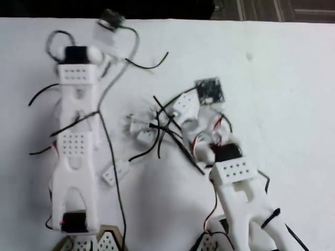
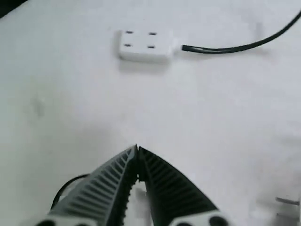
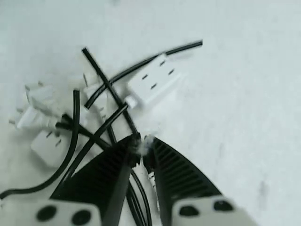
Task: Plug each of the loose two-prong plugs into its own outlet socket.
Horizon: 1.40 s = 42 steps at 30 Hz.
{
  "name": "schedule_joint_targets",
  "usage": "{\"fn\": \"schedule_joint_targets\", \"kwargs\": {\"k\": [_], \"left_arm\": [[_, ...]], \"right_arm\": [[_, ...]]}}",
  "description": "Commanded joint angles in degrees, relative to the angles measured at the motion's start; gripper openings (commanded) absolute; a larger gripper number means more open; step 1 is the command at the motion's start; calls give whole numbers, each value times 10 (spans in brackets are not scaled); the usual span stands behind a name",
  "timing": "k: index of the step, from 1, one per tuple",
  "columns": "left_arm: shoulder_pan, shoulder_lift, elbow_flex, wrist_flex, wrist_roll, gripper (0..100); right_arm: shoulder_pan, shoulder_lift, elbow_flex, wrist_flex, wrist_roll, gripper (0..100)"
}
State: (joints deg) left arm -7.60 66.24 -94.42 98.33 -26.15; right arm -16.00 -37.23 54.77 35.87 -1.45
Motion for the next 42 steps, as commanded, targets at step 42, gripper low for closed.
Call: {"fn": "schedule_joint_targets", "kwargs": {"k": [42], "left_arm": [[-198, -131, -14, 40, 91, 22]], "right_arm": [[-30, 1139, -1421, 180, -93, 170]]}}
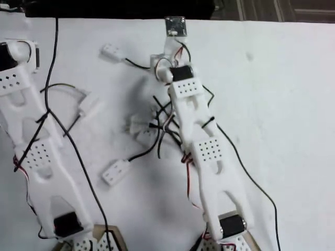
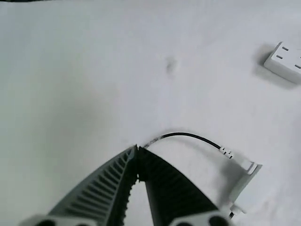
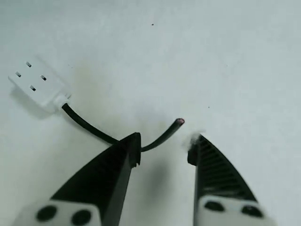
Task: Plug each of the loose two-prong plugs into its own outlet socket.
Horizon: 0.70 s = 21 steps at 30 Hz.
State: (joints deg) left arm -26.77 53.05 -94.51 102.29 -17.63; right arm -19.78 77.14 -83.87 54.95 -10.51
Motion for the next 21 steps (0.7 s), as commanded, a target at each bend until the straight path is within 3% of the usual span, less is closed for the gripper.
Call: {"fn": "schedule_joint_targets", "kwargs": {"k": [1, 10, 15, 21], "left_arm": [[-7, 1, -13, 1, 5, 22], [-18, 5, -13, 0, 4, 22], [-20, 5, -11, 0, 4, 22], [-29, 5, -12, 0, 4, 22]], "right_arm": [[7, -1, -34, -16, -3, 170], [13, 7, -29, -54, -1, 164], [14, 17, -30, -80, -1, 9], [20, 26, -44, -55, -1, 19]]}}
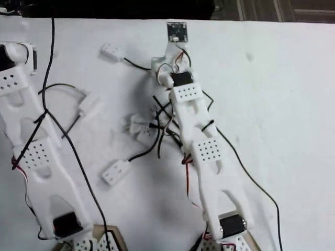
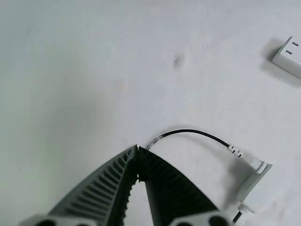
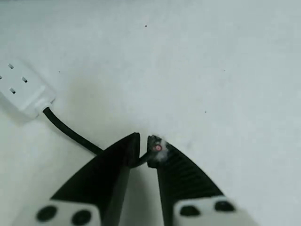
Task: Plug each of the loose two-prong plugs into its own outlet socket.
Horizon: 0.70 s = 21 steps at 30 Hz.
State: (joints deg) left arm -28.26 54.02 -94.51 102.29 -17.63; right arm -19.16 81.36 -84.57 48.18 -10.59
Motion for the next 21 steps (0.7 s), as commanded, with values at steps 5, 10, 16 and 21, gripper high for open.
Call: {"fn": "schedule_joint_targets", "kwargs": {"k": [5, 10, 16, 21], "left_arm": [[-27, -10, -13, 0, 3, 22], [-36, -29, -11, 2, 4, 22], [-63, -68, -11, 3, 5, 22], [-80, -111, -10, 3, 9, 22]], "right_arm": [[20, -34, -113, 120, -1, 18], [21, -100, -108, 214, 0, 18], [22, -194, -109, 318, 4, 17], [14, -280, -109, 393, 40, 17]]}}
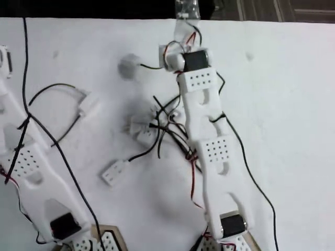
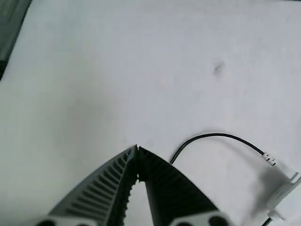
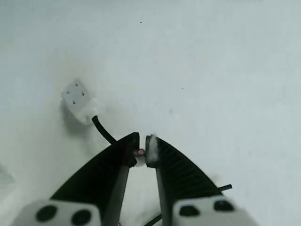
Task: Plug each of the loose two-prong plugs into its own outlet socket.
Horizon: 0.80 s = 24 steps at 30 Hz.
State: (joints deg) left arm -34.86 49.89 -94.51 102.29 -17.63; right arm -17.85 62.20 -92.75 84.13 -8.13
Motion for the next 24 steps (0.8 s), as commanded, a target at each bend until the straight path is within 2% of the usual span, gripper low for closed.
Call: {"fn": "schedule_joint_targets", "kwargs": {"k": [1, 7, 16, 20, 24], "left_arm": [[-19, -80, -10, 4, 18, 22], [-47, -149, -10, 4, 54, 22], [-70, -247, -9, 4, 54, 22], [-80, -289, -9, 4, 54, 22], [-91, -345, 27, 4, 54, 22]], "right_arm": [[0, -105, -27, 47, 15, 17], [-1, -191, -26, 137, 16, 17], [-1, -323, 3, 147, 16, 16], [-1, -415, 114, 147, 16, 16], [-1, -547, 302, 146, 30, 16]]}}
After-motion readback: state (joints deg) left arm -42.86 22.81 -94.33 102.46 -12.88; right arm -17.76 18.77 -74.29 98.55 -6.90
